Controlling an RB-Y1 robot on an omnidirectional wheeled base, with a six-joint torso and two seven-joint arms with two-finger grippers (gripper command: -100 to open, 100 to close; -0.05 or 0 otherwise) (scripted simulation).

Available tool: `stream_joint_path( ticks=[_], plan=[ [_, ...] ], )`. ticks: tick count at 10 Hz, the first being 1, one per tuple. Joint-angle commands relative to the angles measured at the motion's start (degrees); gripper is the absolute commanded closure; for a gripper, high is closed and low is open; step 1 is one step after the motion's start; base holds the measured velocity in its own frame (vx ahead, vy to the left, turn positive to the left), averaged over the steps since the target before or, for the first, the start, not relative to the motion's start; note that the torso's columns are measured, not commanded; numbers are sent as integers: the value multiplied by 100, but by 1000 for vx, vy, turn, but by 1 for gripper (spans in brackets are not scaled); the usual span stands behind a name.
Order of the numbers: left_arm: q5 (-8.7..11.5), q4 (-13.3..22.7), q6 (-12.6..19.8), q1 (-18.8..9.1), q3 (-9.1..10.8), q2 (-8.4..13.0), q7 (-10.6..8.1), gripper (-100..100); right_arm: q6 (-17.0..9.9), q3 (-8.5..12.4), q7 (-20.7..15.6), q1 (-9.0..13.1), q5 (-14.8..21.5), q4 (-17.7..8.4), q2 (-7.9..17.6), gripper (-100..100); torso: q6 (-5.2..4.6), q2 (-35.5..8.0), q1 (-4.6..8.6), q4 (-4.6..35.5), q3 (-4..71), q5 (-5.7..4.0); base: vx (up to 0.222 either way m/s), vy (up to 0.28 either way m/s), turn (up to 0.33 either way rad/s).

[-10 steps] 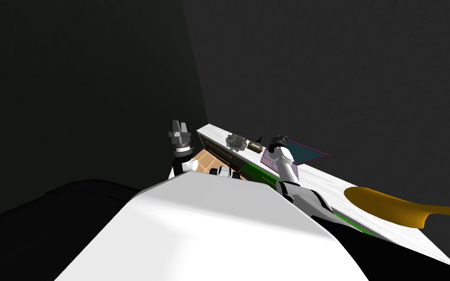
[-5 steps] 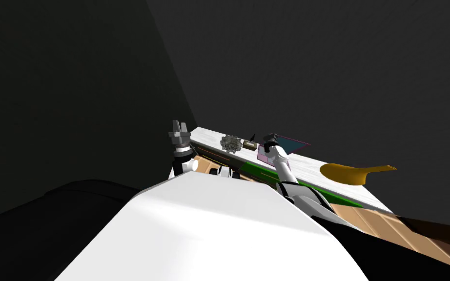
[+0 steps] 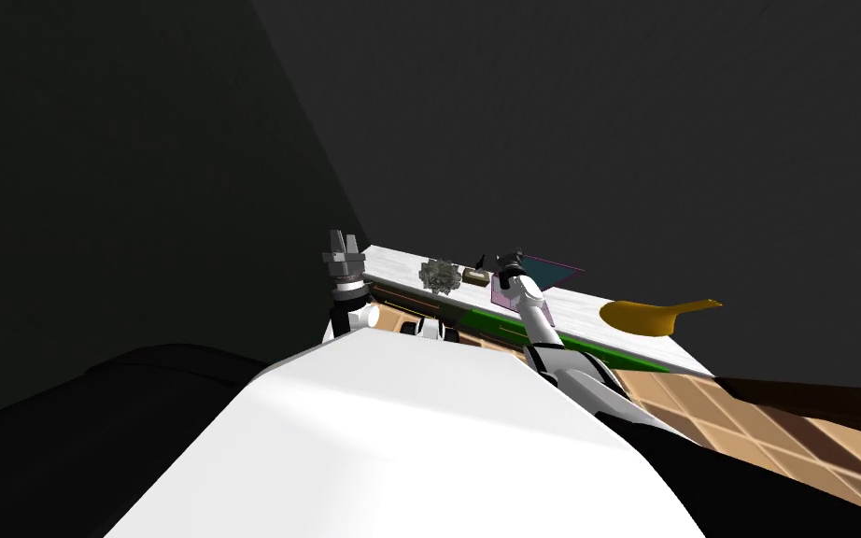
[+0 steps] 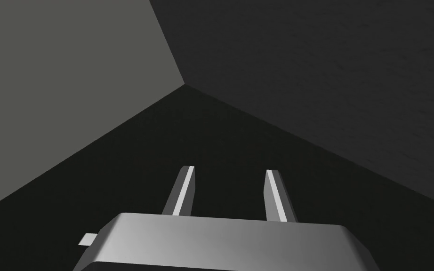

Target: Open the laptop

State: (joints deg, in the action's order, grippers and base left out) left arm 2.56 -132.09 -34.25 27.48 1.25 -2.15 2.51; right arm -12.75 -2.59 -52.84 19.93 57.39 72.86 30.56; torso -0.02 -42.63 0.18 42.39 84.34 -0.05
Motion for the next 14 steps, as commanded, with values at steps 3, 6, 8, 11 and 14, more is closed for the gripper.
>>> stream_joint_path(
  ticks=[3, 6, 8, 11, 14],
  plan=[
    [0, 0, 0, 0, 0, 0, 0, 0, -265, 50, 228, 340, 294, 67, -189, -100, 1, 43, -22, -13, 27, 6, -70, -16, 45],
    [0, 0, 0, 1, 0, 0, 0, 0, -430, 126, 343, 501, 523, 135, -353, -100, 2, 44, -17, -14, 28, 5, -29, -13, 62],
    [0, 0, 0, 1, 0, 0, 0, 0, -555, 258, 397, 559, 734, 180, -533, -100, 0, 26, -13, -8, 17, 4, -71, -31, 100],
    [0, 0, 0, 0, 0, 0, 0, 0, -711, 583, 346, 479, 982, 120, -795, -100, -1, 34, -6, -10, 21, 2, -80, -74, 150],
    [0, 0, 0, 2, 1, 1, 0, 0, -762, 838, 225, 311, 1043, -2, -902, -100, 2, 64, -9, -20, 41, 2, 33, -108, 132]
  ],
)
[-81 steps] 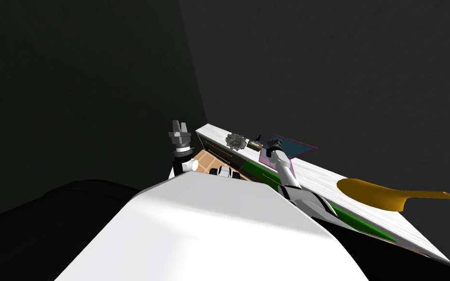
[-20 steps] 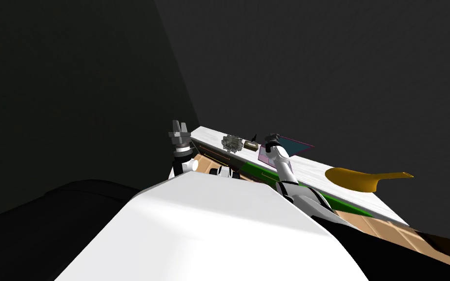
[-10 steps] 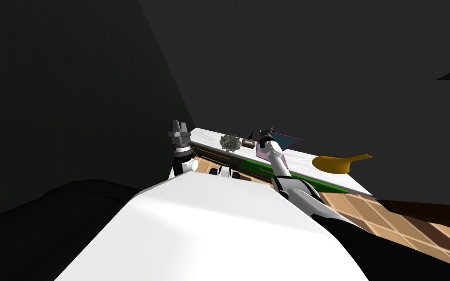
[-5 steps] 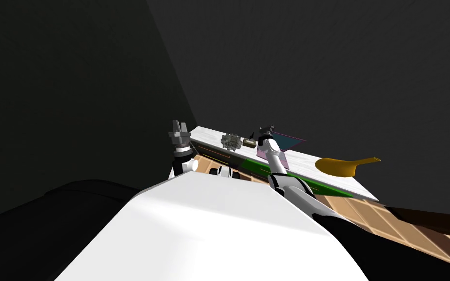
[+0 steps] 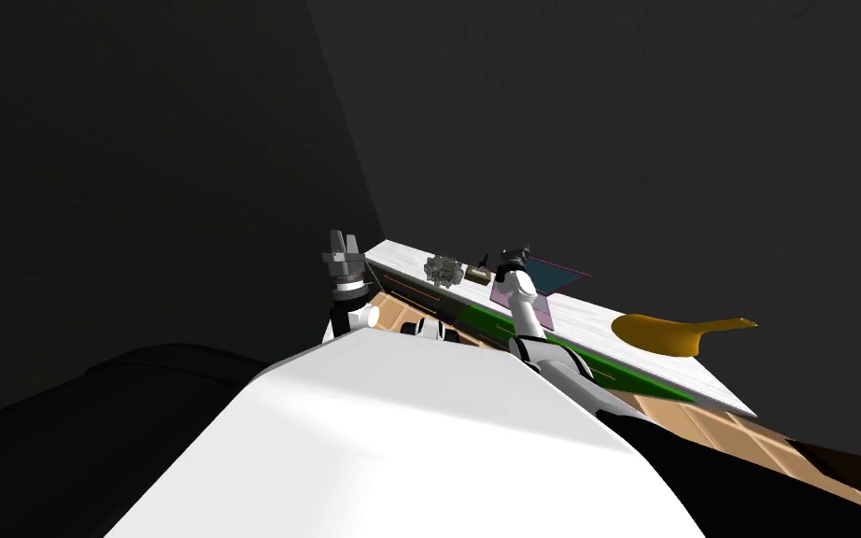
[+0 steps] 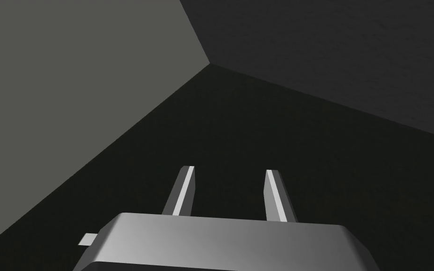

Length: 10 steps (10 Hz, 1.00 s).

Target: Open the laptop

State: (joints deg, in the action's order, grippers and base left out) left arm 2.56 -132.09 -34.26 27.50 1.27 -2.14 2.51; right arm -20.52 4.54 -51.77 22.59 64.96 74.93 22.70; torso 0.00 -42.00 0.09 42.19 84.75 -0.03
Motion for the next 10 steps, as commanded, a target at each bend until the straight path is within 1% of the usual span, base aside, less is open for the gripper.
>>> stream_joint_path(
  ticks=[1, 2, 3, 4, 5, 7, 8, 9, 10],
  plan=[
    [0, 0, 0, 1, 0, 0, 0, 0, -6, 257, 46, -49, 348, -276, -163, -100, -1, -13, -15, 4, -7, 5, 35, -92, 80],
    [0, 0, 0, 0, 0, 0, 0, 0, -15, 317, 13, -93, 365, -307, -183, -100, 1, -28, -16, 9, -17, 6, 38, -86, 116],
    [0, 0, 0, 0, 0, -1, 0, 0, -35, 450, -61, -191, 399, -377, -225, -100, 0, -34, -17, 11, -22, 5, 59, -90, 163],
    [0, 0, 0, 0, 0, 0, 0, 0, 1, 395, 69, -161, 508, -355, -232, -100, 2, -28, -12, 9, -18, 4, 30, -45, 38],
    [0, 0, 0, 0, 0, -1, 0, 0, -138, 479, 169, -9, 702, -559, -280, -100, -2, -35, -23, 11, -21, 7, -33, -83, 204],
    [0, 0, 0, -2, 0, 0, 0, 0, -326, 572, 269, 200, 919, -808, -331, -100, 1, -51, 10, 16, -32, -2, -64, -140, 281],
    [0, 1, 0, -1, 0, 0, 0, 0, -420, 619, 320, 305, 1028, -933, -356, -100, -2, -40, 2, 13, -26, -1, -77, -151, 196],
    [0, 0, 0, -1, 0, 0, 0, 0, -351, 585, 303, 235, 981, -853, -349, -100, -3, -34, 1, 10, -21, 1, -39, -77, 40],
    [0, 0, 0, 0, 0, -1, 0, 0, -279, 549, 244, 148, 865, -746, -318, 100, -4, -18, -26, 6, -12, 7, 12, 48, -222]
  ],
)
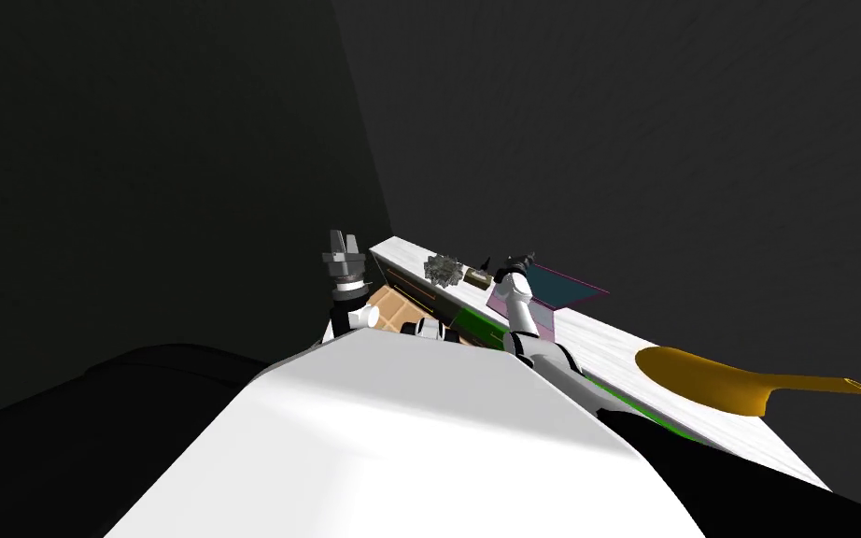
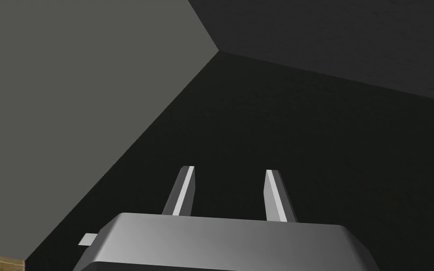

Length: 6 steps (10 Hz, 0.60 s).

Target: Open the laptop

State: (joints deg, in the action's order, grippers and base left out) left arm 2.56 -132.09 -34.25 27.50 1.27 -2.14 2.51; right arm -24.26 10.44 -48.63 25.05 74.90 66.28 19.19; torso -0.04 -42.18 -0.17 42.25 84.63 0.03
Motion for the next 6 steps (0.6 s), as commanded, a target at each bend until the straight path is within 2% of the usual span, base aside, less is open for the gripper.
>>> stream_joint_path(
  ticks=[1, 3, 4, 5, 6],
  plan=[
    [0, -1, 0, 1, -1, -1, 0, 0, 189, -87, -120, -203, -238, 244, 58, 100, -3, 10, -30, -3, 7, 11, 48, 137, -300],
    [0, -1, -1, 2, -2, -2, 0, 0, 378, -180, -221, -412, -456, 493, 109, 100, 3, -1, -12, -4, 0, 3, 100, 148, -232],
    [0, -1, -1, 2, -1, -2, 0, 0, 310, -146, -173, -355, -373, 423, 98, 100, 5, 1, 12, -4, 1, -5, 50, 71, -59],
    [0, -1, -1, 0, -1, -1, 0, 0, 362, -178, -106, -529, -231, 575, 35, -100, 15, -13, 44, -1, -6, -14, -8, -12, -1],
    [0, -1, 0, 0, 0, 0, 0, 0, 377, -192, -70, -605, -158, 639, 2, -100, 6, -28, 62, 6, -17, -19, -25, -54, 0]
  ],
)
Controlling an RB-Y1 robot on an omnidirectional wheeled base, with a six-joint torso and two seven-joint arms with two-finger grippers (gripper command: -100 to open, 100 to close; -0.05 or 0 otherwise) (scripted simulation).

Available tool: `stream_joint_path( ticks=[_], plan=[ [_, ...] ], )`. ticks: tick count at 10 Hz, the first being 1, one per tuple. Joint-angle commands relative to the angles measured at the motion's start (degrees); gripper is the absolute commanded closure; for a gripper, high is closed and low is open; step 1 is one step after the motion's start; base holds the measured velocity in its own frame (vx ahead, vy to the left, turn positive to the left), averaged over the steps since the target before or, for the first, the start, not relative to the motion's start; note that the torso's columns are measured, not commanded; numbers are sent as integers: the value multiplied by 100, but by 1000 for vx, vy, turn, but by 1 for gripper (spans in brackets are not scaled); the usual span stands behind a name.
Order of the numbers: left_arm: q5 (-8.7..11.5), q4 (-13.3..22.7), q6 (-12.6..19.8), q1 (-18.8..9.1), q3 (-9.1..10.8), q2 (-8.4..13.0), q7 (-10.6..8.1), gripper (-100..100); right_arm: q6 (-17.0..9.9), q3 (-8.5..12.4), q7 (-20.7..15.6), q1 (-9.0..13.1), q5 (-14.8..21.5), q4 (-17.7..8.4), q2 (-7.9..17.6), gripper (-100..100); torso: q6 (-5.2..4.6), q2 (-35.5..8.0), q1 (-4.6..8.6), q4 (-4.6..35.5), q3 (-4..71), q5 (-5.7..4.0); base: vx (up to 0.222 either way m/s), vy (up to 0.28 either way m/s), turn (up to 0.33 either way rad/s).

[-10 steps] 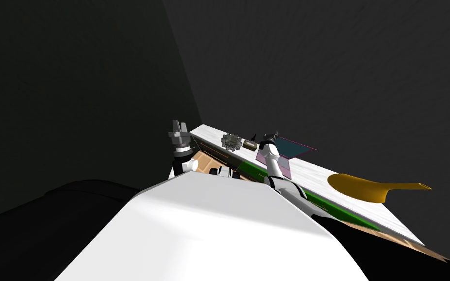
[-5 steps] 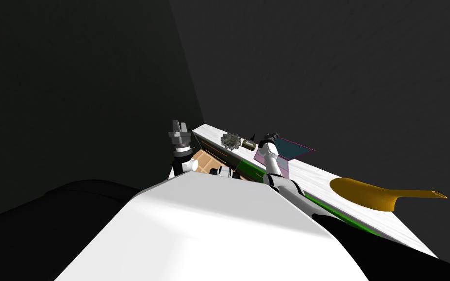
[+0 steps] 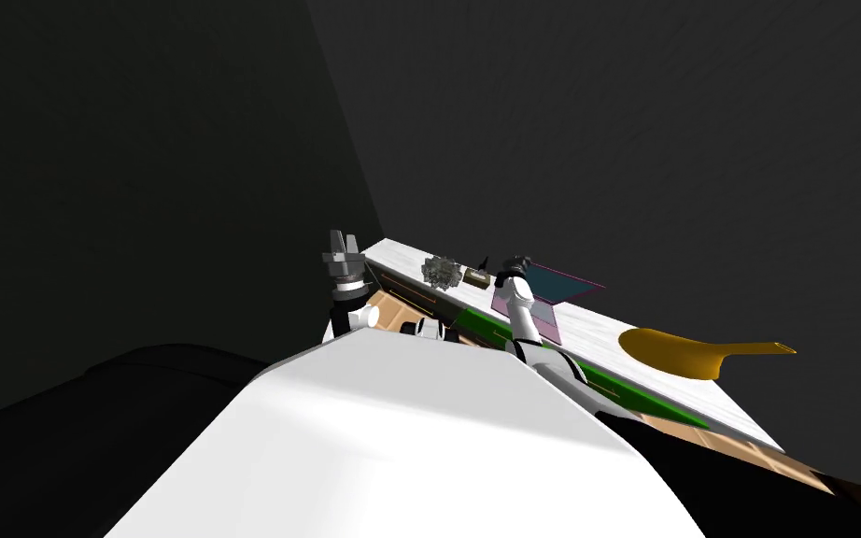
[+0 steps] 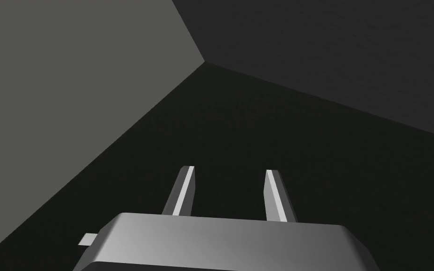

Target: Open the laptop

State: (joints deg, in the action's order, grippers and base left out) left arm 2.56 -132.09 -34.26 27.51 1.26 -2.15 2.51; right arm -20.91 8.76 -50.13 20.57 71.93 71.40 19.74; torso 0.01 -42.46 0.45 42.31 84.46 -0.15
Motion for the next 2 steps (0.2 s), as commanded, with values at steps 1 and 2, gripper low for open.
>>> stream_joint_path(
  ticks=[1, 2],
  plan=[
    [0, 0, 0, 0, 0, 0, 0, 0, 25, -26, 52, -96, 99, 84, -48, -100, -14, -6, -4, 3, -4, 3, -11, -26, 13],
    [0, 0, 0, 0, 0, 0, 0, 0, 47, -22, -29, 57, -40, -64, 52, -100, -12, 1, -34, 5, 0, 14, 56, -23, 21]
  ],
)
